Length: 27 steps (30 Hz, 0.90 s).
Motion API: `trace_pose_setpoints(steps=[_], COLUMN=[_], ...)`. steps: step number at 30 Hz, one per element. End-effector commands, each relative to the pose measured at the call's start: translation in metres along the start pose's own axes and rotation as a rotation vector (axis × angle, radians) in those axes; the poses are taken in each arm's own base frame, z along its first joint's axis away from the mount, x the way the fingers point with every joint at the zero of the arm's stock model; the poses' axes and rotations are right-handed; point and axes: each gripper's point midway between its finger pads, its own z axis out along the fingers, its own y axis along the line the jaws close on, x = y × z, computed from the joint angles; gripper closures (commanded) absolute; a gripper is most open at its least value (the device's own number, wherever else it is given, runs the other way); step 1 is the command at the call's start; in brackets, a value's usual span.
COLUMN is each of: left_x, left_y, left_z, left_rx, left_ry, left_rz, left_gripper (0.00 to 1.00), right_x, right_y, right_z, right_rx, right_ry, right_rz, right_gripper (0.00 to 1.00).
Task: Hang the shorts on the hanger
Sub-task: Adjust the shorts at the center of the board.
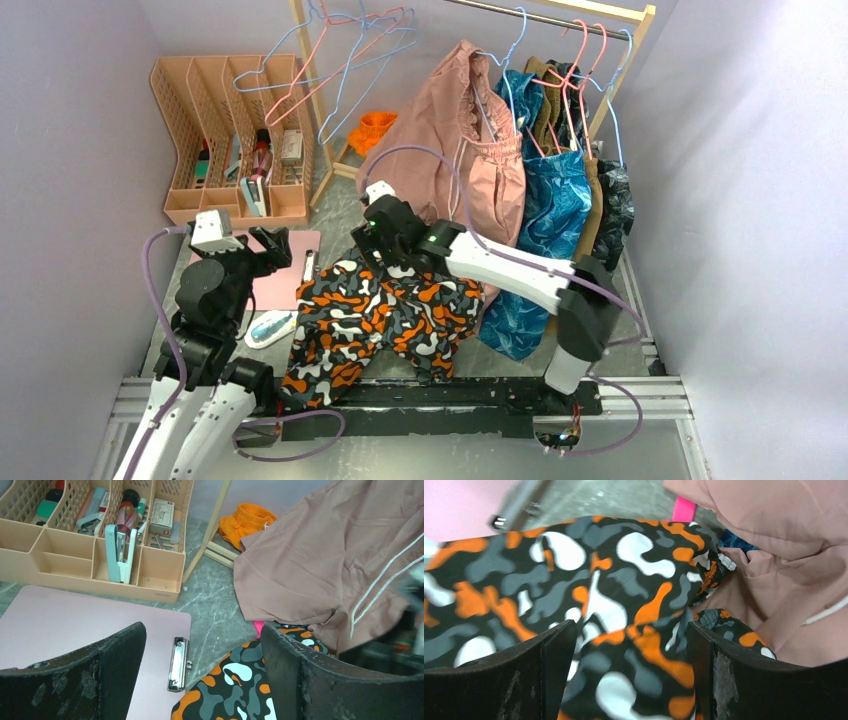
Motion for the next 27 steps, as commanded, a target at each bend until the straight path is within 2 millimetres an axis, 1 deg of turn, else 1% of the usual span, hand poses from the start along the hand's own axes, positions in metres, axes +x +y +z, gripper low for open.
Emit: trace_pose_setpoints(steps=[1, 3, 4, 5, 6, 7, 9, 10, 11, 12, 13, 14, 15, 16, 17, 18, 19, 20, 21, 22, 23, 24, 25, 26, 27], left_x=[0.001, 0.001, 0.0, -0.001, -0.002, -0.003, -0.006, -0.007, -0.009, -0.012, -0.017, -0.021, -0.029, -0.037, -0.045, -0.052, -0.057, -0.061, -0.062, -0.061, -0.058, -0.053, -0.048, -0.043, -0.038], left_y=[0.003, 0.002, 0.003, 0.003, 0.004, 0.005, 0.005, 0.006, 0.007, 0.007, 0.008, 0.009, 0.011, 0.012, 0.014, 0.014, 0.014, 0.013, 0.013, 0.014, 0.015, 0.016, 0.017, 0.017, 0.016], left_z=[0.0, 0.0, -0.001, -0.001, -0.002, -0.003, -0.005, -0.006, -0.008, -0.011, -0.014, -0.017, -0.022, -0.027, -0.032, -0.038, -0.043, -0.047, -0.05, -0.051, -0.051, -0.05, -0.048, -0.047, -0.045], left_rx=[-0.011, -0.006, -0.01, -0.014, -0.018, -0.02, -0.021, -0.023, -0.025, -0.026, -0.026, -0.029, -0.039, -0.045, -0.048, -0.044, -0.036, -0.027, -0.022, -0.019, -0.023, -0.029, -0.033, -0.035, -0.031], left_ry=[0.002, 0.004, 0.002, -0.002, -0.007, -0.012, -0.024, -0.03, -0.037, -0.047, -0.067, -0.089, -0.12, -0.153, -0.18, -0.208, -0.226, -0.241, -0.248, -0.25, -0.243, -0.23, -0.213, -0.194, -0.174], left_rz=[0.001, 0.0, -0.001, -0.002, -0.005, -0.006, -0.011, -0.015, -0.018, -0.021, -0.027, -0.034, -0.062, -0.091, -0.105, -0.116, -0.123, -0.127, -0.13, -0.132, -0.133, -0.134, -0.139, -0.141, -0.139], left_gripper=[0.12, 0.12, 0.12, 0.12, 0.12, 0.12, 0.12, 0.12, 0.13, 0.14, 0.15, 0.16, 0.16, 0.16, 0.16, 0.16, 0.16, 0.16, 0.16, 0.16, 0.16, 0.15, 0.14, 0.13, 0.13], right_x=[-0.002, 0.015, 0.021, 0.025, 0.023, 0.014, -0.023, -0.055, -0.083, -0.108, -0.132, -0.149, -0.162, -0.17, -0.174, -0.172, -0.166, -0.155, -0.14, -0.12, -0.099, -0.073, -0.047, -0.019, 0.009], right_y=[-0.023, -0.029, -0.029, -0.031, -0.032, -0.031, -0.022, -0.012, 0.0, 0.011, 0.021, 0.031, 0.036, 0.038, 0.039, 0.037, 0.036, 0.036, 0.034, 0.034, 0.033, 0.033, 0.035, 0.04, 0.044], right_z=[0.034, 0.049, 0.054, 0.056, 0.056, 0.051, 0.03, 0.003, -0.024, -0.054, -0.089, -0.122, -0.157, -0.184, -0.204, -0.219, -0.226, -0.226, -0.223, -0.214, -0.205, -0.194, -0.184, -0.175, -0.167], right_rx=[0.127, 0.164, 0.168, 0.175, 0.181, 0.179, 0.117, 0.039, -0.028, -0.091, -0.155, -0.214, -0.263, -0.3, -0.332, -0.35, -0.366, -0.378, -0.388, -0.399, -0.41, -0.426, -0.456, -0.494, -0.524], right_ry=[0.018, 0.076, 0.1, 0.117, 0.116, 0.091, -0.03, -0.14, -0.247, -0.356, -0.473, -0.574, -0.666, -0.734, -0.78, -0.799, -0.795, -0.773, -0.742, -0.691, -0.635, -0.563, -0.49, -0.409, -0.324], right_rz=[-0.022, -0.046, -0.059, -0.068, -0.068, -0.062, -0.051, -0.043, -0.062, -0.086, -0.115, -0.144, -0.17, -0.186, -0.199, -0.205, -0.209, -0.215, -0.211, -0.204, -0.191, -0.166, -0.13, -0.095, -0.065], right_gripper=[0.16, 0.2, 0.26, 0.35, 0.49, 0.68, 0.97, 1.0, 1.0, 1.0, 1.0, 1.0, 1.0, 1.0, 1.0, 1.0, 1.0, 1.0, 1.0, 1.0, 1.0, 1.0, 0.91, 0.77, 0.59])
